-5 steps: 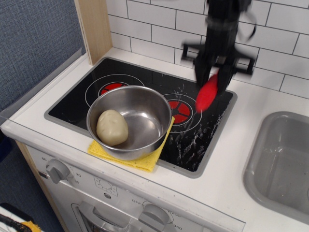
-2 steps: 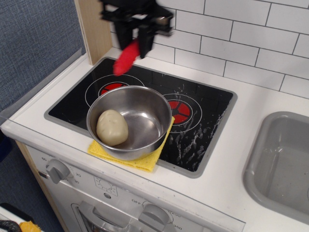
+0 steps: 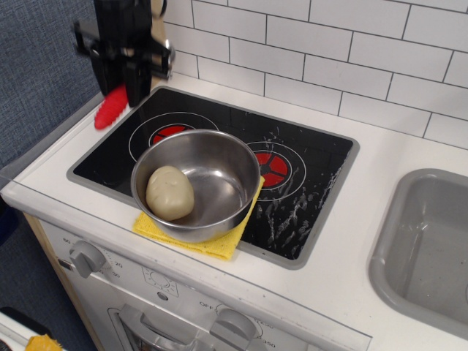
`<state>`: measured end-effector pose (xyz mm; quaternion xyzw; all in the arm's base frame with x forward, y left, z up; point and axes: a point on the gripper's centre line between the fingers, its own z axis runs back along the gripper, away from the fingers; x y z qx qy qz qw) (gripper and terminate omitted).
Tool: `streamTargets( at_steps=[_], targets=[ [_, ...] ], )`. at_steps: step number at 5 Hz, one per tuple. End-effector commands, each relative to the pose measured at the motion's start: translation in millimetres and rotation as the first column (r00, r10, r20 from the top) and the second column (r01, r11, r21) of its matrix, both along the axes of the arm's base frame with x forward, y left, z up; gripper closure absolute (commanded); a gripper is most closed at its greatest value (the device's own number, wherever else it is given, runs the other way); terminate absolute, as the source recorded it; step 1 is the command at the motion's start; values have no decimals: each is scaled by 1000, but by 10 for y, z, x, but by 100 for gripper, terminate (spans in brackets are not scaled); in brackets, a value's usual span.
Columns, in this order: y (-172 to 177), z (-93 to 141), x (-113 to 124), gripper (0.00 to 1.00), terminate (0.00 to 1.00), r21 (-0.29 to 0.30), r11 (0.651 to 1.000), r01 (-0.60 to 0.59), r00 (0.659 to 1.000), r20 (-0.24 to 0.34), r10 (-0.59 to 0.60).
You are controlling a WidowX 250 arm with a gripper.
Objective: Place the spoon beside the metal pot.
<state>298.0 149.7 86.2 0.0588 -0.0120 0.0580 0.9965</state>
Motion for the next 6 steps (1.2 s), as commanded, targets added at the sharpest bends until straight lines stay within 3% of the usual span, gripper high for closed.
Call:
streamTargets(
  at_steps=[1,3,4,6],
  targets=[
    [181,-241,-16,100,0,25,999,25,999,-38,-24],
    [75,-457,-52,100,0,54,995,88,993,-83,-83],
    [113,-437,-68,0,0,49,994,102,992,-85,-98],
    [117,290,-70,0,0,28,995,94,994,61,-95]
  ],
)
